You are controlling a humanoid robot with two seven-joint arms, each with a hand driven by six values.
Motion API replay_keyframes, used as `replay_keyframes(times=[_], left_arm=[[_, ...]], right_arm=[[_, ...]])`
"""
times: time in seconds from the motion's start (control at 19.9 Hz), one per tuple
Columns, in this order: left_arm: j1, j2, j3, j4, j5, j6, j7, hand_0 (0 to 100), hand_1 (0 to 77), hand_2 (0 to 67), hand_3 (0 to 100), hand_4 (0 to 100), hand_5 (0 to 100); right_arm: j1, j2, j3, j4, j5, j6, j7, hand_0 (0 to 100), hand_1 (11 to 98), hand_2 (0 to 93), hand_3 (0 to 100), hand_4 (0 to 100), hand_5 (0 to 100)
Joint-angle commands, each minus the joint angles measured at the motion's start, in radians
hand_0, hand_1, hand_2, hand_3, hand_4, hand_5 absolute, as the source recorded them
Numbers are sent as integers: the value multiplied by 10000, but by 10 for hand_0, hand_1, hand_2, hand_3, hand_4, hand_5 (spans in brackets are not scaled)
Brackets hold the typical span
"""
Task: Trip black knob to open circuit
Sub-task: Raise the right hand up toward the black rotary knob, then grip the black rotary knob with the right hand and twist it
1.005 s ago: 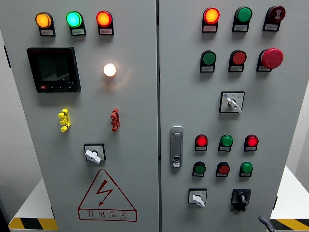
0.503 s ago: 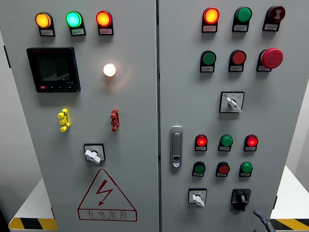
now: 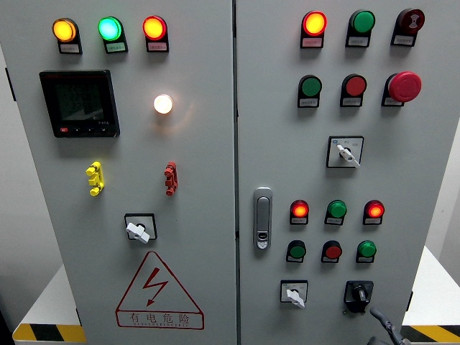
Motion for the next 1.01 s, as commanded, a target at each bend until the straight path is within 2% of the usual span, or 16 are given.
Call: replay_keyframes(times=[0.0,0.1,0.5,0.55,0.6,0.95], left_arm=[[0,3,0,0,0,0,0,0,0,194,262,98,86],[0,-12,0,0,0,0,0,0,0,194,262,98,86],[0,3,0,0,0,0,0,0,0,194,262,98,86],[0,3,0,0,0,0,0,0,0,194,262,98,86],[0,3,0,0,0,0,0,0,0,194,262,98,86],[0,3,0,0,0,0,0,0,0,194,262,98,86]], right_arm=[[14,0,-111,-1,3,1,-17,1000,620,0,867,959,1000],[14,0,-172,-1,3,16,-140,1000,614,0,870,960,1000],[289,0,-295,-154,-12,16,-155,1000,599,0,876,964,1000],[335,15,-295,-169,-12,16,-156,1000,598,0,877,965,1000],[351,0,-295,-200,-12,16,-171,1000,594,0,878,965,1000],[351,0,-540,-246,-12,31,-156,1000,584,0,882,967,1000]])
